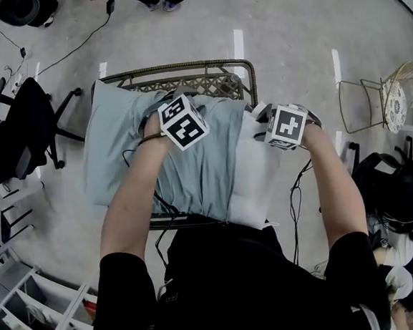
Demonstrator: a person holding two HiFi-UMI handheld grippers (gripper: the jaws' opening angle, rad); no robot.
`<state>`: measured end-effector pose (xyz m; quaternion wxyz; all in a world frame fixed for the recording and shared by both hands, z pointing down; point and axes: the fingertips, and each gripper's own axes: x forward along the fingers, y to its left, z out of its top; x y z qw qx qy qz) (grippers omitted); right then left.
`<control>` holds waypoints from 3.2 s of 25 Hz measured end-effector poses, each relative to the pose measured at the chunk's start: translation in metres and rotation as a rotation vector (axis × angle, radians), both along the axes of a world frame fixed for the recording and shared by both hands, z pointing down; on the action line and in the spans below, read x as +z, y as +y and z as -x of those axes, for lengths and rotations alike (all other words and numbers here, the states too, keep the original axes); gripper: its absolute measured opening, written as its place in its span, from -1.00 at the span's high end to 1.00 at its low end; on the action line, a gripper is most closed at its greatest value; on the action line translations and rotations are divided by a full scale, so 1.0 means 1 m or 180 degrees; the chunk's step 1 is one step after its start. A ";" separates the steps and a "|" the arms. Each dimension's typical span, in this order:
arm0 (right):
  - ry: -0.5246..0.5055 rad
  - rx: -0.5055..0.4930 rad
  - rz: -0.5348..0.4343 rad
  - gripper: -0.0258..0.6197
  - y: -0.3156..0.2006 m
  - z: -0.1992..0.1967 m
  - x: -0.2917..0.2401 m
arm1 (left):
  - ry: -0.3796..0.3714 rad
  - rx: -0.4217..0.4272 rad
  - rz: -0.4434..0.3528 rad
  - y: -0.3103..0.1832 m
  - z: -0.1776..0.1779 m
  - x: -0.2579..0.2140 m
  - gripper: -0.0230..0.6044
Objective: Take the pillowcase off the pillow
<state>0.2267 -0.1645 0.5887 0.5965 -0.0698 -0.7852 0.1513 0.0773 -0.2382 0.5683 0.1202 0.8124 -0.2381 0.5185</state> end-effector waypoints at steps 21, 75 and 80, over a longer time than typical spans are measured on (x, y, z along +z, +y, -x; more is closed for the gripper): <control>-0.0194 0.0023 -0.0111 0.45 0.007 0.002 -0.016 | -0.0225 0.0182 0.0189 0.014 -0.024 0.020 0.61; -0.0097 0.0752 -0.1745 -0.18 0.258 -0.006 0.021 | 0.0496 -0.1075 0.0054 0.323 -0.030 0.050 0.29; 0.0068 0.0686 -0.2366 -0.01 0.242 -0.005 0.050 | 0.0218 -0.1110 -0.0263 0.311 -0.026 0.062 0.51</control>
